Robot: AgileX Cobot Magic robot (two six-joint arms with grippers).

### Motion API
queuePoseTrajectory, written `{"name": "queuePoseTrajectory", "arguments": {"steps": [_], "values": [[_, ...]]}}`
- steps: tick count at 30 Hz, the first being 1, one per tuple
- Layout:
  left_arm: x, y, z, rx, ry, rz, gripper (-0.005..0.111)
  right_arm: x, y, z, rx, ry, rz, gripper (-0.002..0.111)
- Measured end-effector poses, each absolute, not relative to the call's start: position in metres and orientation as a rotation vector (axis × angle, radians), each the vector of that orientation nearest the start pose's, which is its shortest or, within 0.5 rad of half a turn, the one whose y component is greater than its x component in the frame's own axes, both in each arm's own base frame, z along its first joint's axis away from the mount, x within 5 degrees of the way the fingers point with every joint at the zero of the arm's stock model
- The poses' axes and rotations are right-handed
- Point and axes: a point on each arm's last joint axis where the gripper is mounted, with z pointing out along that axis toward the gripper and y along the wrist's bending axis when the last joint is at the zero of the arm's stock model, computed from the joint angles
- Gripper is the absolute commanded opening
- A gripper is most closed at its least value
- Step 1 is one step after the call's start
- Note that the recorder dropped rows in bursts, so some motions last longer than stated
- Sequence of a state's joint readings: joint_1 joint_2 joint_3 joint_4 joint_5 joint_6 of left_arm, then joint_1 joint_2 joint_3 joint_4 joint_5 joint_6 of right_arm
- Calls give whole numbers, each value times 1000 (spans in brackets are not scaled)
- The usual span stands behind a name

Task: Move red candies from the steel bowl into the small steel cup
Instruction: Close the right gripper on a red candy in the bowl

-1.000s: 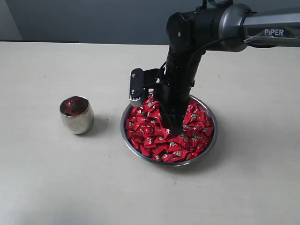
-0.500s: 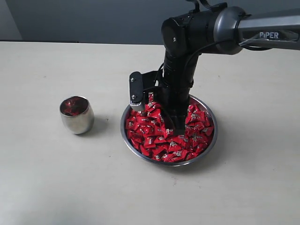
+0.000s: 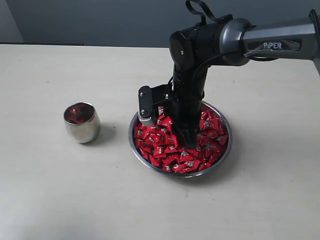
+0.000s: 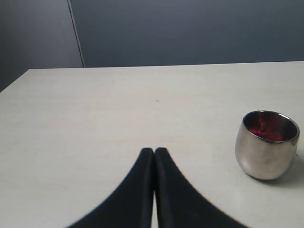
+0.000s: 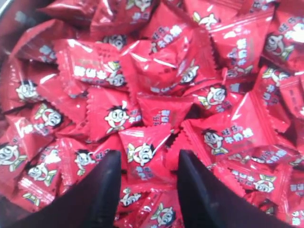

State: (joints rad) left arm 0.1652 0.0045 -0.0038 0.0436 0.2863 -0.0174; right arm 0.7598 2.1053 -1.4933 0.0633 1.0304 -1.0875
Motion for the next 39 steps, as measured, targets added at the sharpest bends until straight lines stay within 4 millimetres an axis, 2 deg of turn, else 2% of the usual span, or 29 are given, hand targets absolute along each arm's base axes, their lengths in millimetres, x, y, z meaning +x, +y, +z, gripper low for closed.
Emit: {"name": "queuePoseTrajectory", "arguments": {"steps": [5,12,17,19,23,31,33,39], "values": [[54,10,188,-134,1768,148,0,293,285,149,-2433,1903,71,39],[54,10,188,-134,1768,148,0,294,286,136,-2454,1920,78,39],[54,10,188,-134,1768,148,0,294,286,134,-2458,1922,77,38],[54,10,188,-134,1768,148,0,294,286,134,-2450,1931,77,30],[54,10,188,-134,1768,148,0,294,286,134,-2445,1939,77,-1],[54,10,188,-134,1768,148,0,294,285,134,-2449,1956,67,-1],[54,10,188,-134,1768,148,0,295,283,137,-2451,1957,42,-1],[54,10,188,-134,1768,148,0,294,280,172,-2363,1937,-4,-1]]}}
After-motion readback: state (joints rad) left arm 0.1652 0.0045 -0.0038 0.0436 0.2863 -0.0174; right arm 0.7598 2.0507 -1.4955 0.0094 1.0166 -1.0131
